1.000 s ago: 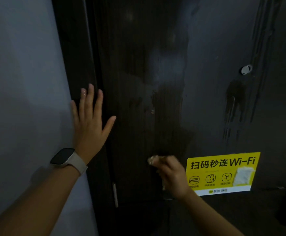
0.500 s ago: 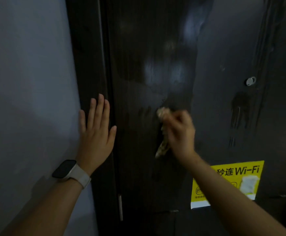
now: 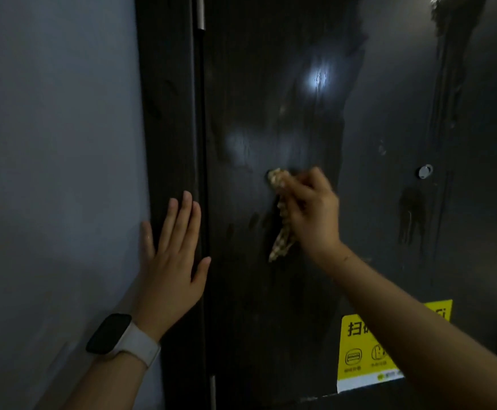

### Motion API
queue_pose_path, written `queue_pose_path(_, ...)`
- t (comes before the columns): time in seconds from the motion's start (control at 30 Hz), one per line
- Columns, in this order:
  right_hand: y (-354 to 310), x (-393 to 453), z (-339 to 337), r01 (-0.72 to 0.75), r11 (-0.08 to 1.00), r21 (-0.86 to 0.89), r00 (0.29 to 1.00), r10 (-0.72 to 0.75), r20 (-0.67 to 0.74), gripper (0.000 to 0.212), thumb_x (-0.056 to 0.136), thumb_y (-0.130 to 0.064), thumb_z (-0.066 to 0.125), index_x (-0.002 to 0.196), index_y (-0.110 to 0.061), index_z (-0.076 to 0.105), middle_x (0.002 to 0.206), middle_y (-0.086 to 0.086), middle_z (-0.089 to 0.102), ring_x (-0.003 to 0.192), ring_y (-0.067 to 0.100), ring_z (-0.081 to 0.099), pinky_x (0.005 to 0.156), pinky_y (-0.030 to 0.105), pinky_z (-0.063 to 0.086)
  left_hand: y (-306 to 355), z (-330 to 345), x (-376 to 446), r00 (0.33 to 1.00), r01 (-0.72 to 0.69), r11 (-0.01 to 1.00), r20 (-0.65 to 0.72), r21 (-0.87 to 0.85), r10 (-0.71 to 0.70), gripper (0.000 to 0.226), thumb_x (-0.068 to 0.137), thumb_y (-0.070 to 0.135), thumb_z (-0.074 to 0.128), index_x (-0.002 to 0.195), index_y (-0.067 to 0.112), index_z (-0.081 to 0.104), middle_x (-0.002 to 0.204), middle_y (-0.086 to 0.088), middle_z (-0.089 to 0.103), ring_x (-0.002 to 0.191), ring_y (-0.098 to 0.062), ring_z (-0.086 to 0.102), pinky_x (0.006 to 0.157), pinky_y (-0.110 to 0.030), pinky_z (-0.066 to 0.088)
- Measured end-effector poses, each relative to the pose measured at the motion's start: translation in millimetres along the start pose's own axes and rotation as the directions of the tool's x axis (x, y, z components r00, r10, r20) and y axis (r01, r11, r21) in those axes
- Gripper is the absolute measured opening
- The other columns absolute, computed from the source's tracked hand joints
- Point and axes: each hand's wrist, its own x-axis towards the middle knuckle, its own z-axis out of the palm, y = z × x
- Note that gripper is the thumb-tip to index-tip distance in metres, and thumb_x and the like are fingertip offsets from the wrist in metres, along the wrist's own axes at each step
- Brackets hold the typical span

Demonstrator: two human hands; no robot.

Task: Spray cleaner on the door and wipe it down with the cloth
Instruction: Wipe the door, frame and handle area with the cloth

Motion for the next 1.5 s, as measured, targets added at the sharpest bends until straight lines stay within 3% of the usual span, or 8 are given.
queue_pose_path(0.1, -10, -70, 25, 0.199, 0.979, 0.041, 0.949, -0.203, 0.241, 0.034, 0.097, -0.034, 0.051, 0.106, -0.008, 0.069, 0.096, -0.007, 0.057, 0.086, -0.006, 0.048, 0.077, 0.019, 0.045, -3, -4, 1, 1.0, -0.026, 0.997, -0.003, -0.067, 0.026, 0.081, 0.09, 0.044, 0.037, 0.155, 0.018, -0.002, 0.163, 0.0, -0.011, 0.149, -0.019, -0.009, 0.116, -0.058, 0.004)
queue_pose_path(0.23, -10, -105, 19, 0.425, 0.903, 0.07, 0.771, -0.401, 0.496, 0.026, 0.089, -0.015, 0.061, 0.115, -0.013, 0.064, 0.096, 0.002, 0.058, 0.082, 0.017, 0.055, 0.065, 0.03, 0.045, -4, -6, 0, 0.999, -0.028, 0.99, -0.019, -0.138, 0.026, 0.082, 0.091, 0.035, 0.051, 0.155, 0.017, 0.003, 0.163, 0.003, -0.009, 0.149, -0.017, -0.009, 0.118, -0.052, -0.002)
queue_pose_path(0.5, -29, 55, 13, 0.08, 0.994, -0.078, 0.997, -0.081, -0.012, 0.016, 0.093, -0.009, 0.06, 0.103, -0.005, 0.072, 0.091, -0.003, 0.048, 0.079, 0.002, 0.049, 0.071, 0.014, 0.045, -4, -8, 1, 0.999, -0.025, 0.976, -0.04, -0.215, 0.016, 0.072, 0.09, 0.03, 0.038, 0.155, 0.019, 0.007, 0.163, 0.007, -0.008, 0.149, -0.014, -0.008, 0.118, -0.032, -0.017)
queue_pose_path(0.7, -35, -72, 32, 0.383, 0.919, 0.092, 0.823, -0.384, 0.417, 0.05, 0.097, -0.049, 0.044, 0.11, -0.007, 0.067, 0.102, 0.003, 0.058, 0.089, 0.015, 0.055, 0.076, 0.034, 0.051, -3, -6, -1, 0.997, 0.012, 0.949, -0.073, -0.315, -0.037, 0.09, 0.088, 0.014, 0.062, 0.154, 0.02, 0.002, 0.162, 0.002, -0.016, 0.149, -0.016, -0.013, 0.12, -0.044, -0.004)
queue_pose_path(0.77, -33, -91, 25, 0.422, 0.903, 0.075, 0.763, -0.399, 0.509, 0.027, 0.094, -0.022, 0.053, 0.114, -0.008, 0.065, 0.102, 0.005, 0.057, 0.084, 0.018, 0.057, 0.067, 0.034, 0.054, -3, -7, -1, 0.997, 0.027, 0.944, -0.053, -0.329, -0.047, 0.095, 0.086, 0.014, 0.065, 0.154, 0.021, -0.002, 0.161, 0.002, -0.019, 0.148, -0.016, -0.015, 0.12, -0.045, -0.002)
queue_pose_path(1.0, -58, 60, 28, 0.194, 0.981, -0.017, 0.969, -0.189, 0.156, 0.017, 0.093, -0.018, 0.06, 0.098, -0.007, 0.072, 0.093, 0.002, 0.053, 0.078, 0.006, 0.049, 0.068, 0.012, 0.043, -5, -8, -1, 0.998, 0.015, 0.938, -0.056, -0.345, -0.036, 0.09, 0.087, 0.012, 0.061, 0.154, 0.018, 0.002, 0.162, 0.004, -0.016, 0.149, -0.016, -0.014, 0.119, -0.03, -0.015)
queue_pose_path(1.13, -64, 85, 40, 0.216, 0.972, -0.095, 0.976, -0.213, 0.033, 0.015, 0.094, -0.015, 0.06, 0.1, -0.008, 0.072, 0.092, 0.005, 0.053, 0.079, 0.012, 0.052, 0.068, 0.018, 0.043, -6, -7, -2, 0.998, 0.002, 0.942, -0.064, -0.335, -0.025, 0.086, 0.087, 0.019, 0.054, 0.154, 0.02, 0.0, 0.162, 0.002, -0.014, 0.149, -0.017, -0.013, 0.119, -0.032, -0.013)
queue_pose_path(1.5, -39, -165, 47, 0.345, 0.923, 0.169, 0.765, -0.381, 0.519, 0.031, 0.102, -0.021, 0.04, 0.112, -0.01, 0.068, 0.096, 0.003, 0.06, 0.08, 0.015, 0.052, 0.063, 0.025, 0.046, -2, -12, -4, 0.998, 0.017, 0.924, -0.05, -0.383, -0.039, 0.086, 0.091, 0.013, 0.058, 0.153, 0.024, 0.0, 0.161, 0.008, -0.017, 0.147, -0.01, -0.018, 0.118, -0.028, -0.016)
